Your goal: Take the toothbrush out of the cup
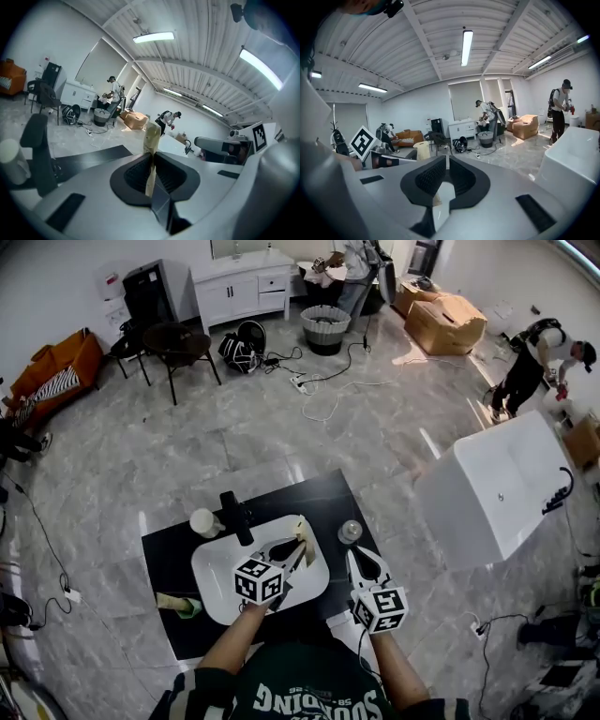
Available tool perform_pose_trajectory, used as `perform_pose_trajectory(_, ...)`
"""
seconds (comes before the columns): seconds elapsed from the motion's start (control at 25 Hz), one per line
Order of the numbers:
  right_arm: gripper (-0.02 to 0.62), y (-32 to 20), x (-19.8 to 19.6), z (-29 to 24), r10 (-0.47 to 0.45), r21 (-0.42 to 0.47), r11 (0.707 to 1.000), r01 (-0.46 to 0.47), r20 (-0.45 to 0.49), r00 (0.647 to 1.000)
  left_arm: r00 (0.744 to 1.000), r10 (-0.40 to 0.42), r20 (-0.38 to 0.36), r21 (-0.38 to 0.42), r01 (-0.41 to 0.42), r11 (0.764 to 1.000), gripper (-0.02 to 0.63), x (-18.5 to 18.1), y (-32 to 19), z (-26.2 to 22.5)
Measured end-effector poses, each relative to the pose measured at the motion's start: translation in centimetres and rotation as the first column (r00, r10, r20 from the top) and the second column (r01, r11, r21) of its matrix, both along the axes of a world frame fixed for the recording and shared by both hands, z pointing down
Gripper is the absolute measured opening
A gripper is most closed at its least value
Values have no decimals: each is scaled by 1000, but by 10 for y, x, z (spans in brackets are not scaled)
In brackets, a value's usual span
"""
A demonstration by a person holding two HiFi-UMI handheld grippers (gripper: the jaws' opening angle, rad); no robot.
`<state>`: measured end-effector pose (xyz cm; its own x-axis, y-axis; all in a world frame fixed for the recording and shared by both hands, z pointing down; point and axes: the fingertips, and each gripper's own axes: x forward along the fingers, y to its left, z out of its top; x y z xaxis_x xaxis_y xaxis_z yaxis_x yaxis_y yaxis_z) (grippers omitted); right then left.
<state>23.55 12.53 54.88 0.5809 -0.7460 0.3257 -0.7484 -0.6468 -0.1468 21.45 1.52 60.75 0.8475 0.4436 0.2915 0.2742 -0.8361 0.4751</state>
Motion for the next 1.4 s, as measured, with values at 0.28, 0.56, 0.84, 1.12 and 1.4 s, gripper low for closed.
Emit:
perform_pose_trajectory(0.28, 41, 28, 1, 5, 65, -14, 998, -65, 3, 998, 993, 101, 59, -233, -85, 969, 41, 11, 45, 27)
perform_pose_trajectory(0.56, 41, 52, 3, 8, 114, -34, 993, -114, 14, 993, 980, 148, 129, -348, -95, 933, 41, 19, 80, 63)
perform_pose_trajectory(0.84, 43, 68, 6, 13, 143, -48, 989, -142, 25, 989, 955, 211, 210, -369, -123, 921, 41, 15, 110, 100)
perform_pose_trajectory(1.12, 41, 78, 11, 19, 169, -62, 984, -166, 36, 985, 929, 223, 296, -361, -107, 926, 41, 17, 121, 135)
perform_pose_trajectory(1.4, 41, 88, 14, 29, 183, -79, 981, -179, 47, 982, 890, 201, 409, -306, -74, 949, 41, 25, 122, 170)
